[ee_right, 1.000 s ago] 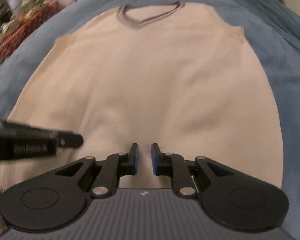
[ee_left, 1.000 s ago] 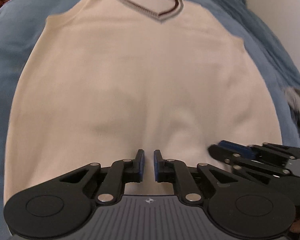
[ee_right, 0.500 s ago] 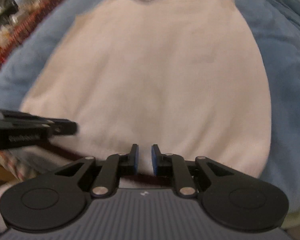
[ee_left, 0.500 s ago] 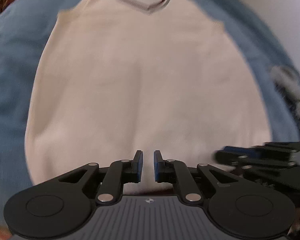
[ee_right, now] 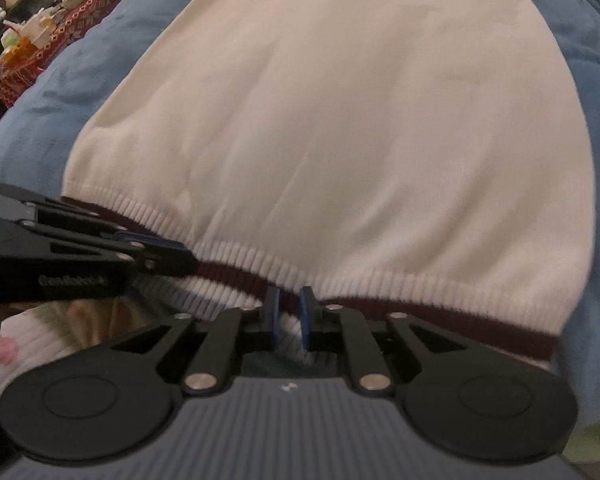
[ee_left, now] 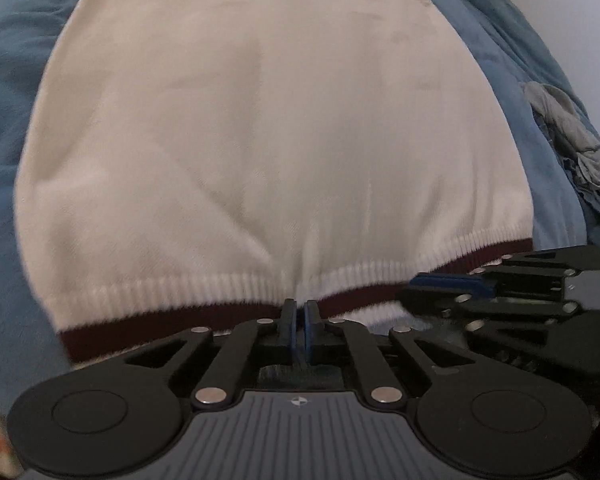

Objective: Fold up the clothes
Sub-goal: 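Grasp the striped hem with both grippers side by side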

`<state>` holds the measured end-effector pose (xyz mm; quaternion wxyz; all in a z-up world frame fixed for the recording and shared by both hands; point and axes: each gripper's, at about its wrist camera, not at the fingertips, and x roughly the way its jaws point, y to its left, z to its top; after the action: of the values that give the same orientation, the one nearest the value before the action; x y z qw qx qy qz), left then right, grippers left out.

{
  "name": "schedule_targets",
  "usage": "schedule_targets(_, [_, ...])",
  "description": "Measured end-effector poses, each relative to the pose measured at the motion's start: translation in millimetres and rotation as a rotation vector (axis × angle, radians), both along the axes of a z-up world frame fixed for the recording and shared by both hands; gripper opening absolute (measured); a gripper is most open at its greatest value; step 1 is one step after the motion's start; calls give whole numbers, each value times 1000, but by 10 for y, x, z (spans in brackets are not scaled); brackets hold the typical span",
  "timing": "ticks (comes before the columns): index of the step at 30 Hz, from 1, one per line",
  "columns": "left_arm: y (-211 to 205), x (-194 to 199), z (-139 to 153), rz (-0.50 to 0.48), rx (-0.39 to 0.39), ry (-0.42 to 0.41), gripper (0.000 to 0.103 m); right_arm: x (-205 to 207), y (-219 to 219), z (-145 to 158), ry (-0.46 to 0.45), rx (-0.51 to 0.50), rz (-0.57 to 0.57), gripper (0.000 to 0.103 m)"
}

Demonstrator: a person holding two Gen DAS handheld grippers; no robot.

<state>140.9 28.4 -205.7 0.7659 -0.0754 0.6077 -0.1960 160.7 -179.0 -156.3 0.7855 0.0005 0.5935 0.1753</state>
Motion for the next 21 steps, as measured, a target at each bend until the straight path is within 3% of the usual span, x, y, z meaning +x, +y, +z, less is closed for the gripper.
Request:
schedule_targets(6, [148, -65, 372, 19, 60, -102, 7, -45, -481, 365, -97, -71, -39, 11])
schedule_targets(11, [474, -114, 196, 101, 96, -35, 5, -42, -808, 198, -97, -143, -85, 11])
schedule_targets(14, [635, -229, 118, 101, 115, 11, 4, -109, -868, 153, -86, -158, -76, 11])
schedule_targets(21, [846, -428, 365, 135, 158, 45, 7, -259, -1197, 357, 6, -104, -124, 13])
